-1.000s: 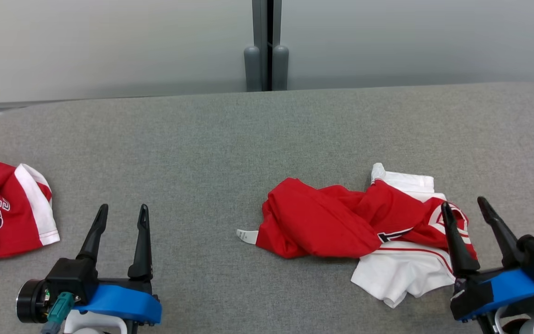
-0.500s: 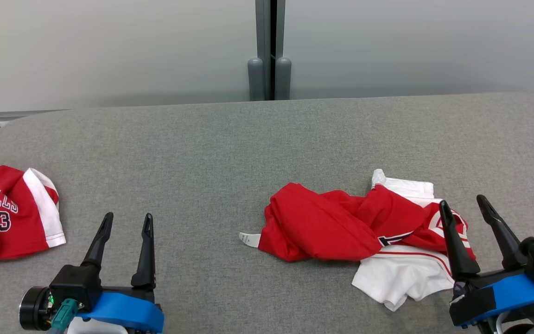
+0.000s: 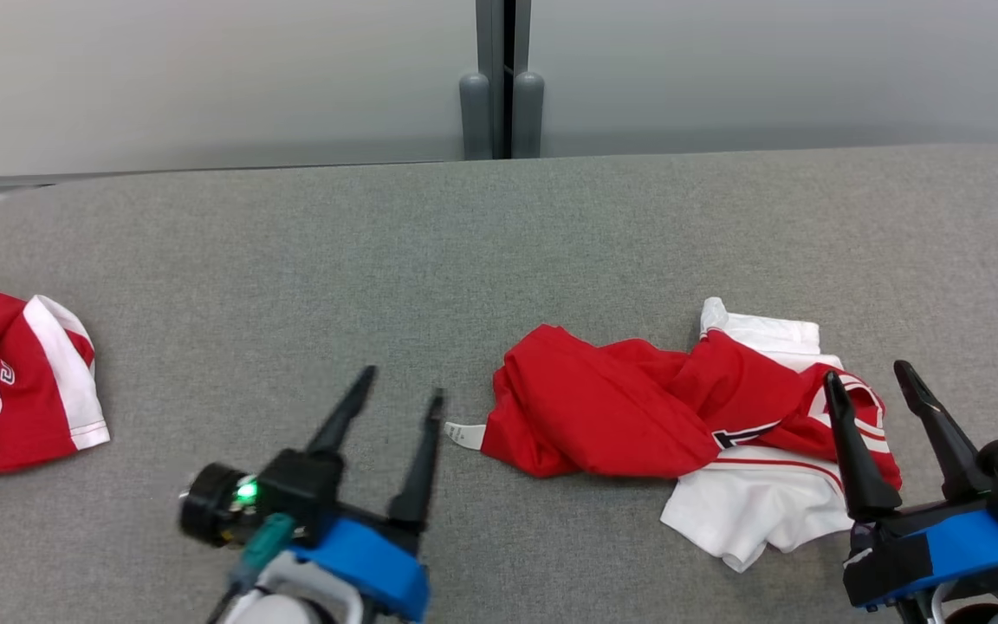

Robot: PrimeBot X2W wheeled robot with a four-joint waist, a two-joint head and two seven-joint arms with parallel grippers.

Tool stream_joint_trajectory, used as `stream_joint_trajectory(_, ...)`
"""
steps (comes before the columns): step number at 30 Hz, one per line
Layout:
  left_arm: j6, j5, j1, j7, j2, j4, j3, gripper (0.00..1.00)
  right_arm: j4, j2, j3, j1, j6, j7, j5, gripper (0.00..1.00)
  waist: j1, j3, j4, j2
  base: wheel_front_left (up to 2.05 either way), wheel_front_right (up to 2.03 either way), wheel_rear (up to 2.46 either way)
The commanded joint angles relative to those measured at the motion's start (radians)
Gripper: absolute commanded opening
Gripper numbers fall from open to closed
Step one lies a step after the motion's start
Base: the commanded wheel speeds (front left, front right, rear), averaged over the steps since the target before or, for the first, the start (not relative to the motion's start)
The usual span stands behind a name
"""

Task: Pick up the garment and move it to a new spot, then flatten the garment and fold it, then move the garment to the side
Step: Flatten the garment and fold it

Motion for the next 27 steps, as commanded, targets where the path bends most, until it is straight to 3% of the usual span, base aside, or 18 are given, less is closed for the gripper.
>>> stream_joint_trajectory(1,-0.039,0.013,-0.049,0.036,-0.034,0.011,-0.056,1.00,-0.002,0.003,-0.011,-0.010,0.000,0.005,0.001,1.00,-0.0001,0.019,0.006,0.0000,0.00,0.00,0.00)
stream_joint_trajectory(6,-0.130,0.039,-0.145,0.107,-0.118,0.086,-0.191,1.00,0.000,0.008,-0.006,-0.033,0.000,0.006,-0.007,1.00,-0.0001,0.057,-0.011,0.0000,0.00,0.00,0.00)
stream_joint_trajectory(10,-0.179,0.072,-0.196,0.135,-0.159,0.166,-0.269,1.00,0.007,0.011,-0.002,-0.047,0.000,0.003,-0.005,1.00,-0.0001,0.084,-0.032,0.0000,0.00,0.00,0.00)
stream_joint_trajectory(21,-0.199,0.185,-0.318,0.157,-0.166,0.341,-0.360,1.00,0.024,0.022,-0.007,-0.069,0.000,-0.015,0.008,1.00,-0.0001,0.123,-0.061,0.0000,0.00,0.00,0.00)
stream_joint_trajectory(22,-0.199,0.188,-0.330,0.151,-0.168,0.352,-0.359,0.49,0.025,0.023,-0.007,-0.070,0.000,-0.018,0.008,1.00,-0.0001,0.124,-0.062,0.0000,0.00,0.00,0.00)
stream_joint_trajectory(23,-0.201,0.184,-0.337,0.145,-0.170,0.362,-0.356,0.17,0.026,0.023,-0.006,-0.073,0.000,-0.020,0.008,1.00,-0.0001,0.125,-0.064,0.0000,0.00,0.00,0.00)
stream_joint_trajectory(24,-0.200,0.183,-0.344,0.142,-0.169,0.372,-0.352,0.00,0.027,0.023,-0.007,-0.075,0.000,-0.022,0.008,1.00,-0.0001,0.124,-0.066,0.0000,0.00,0.00,0.00)
stream_joint_trajectory(27,-0.187,0.170,-0.358,0.110,-0.173,0.384,-0.332,0.00,0.030,0.024,-0.011,-0.077,0.000,-0.023,0.008,1.00,-0.0001,0.124,-0.067,0.0000,0.00,0.00,0.00)
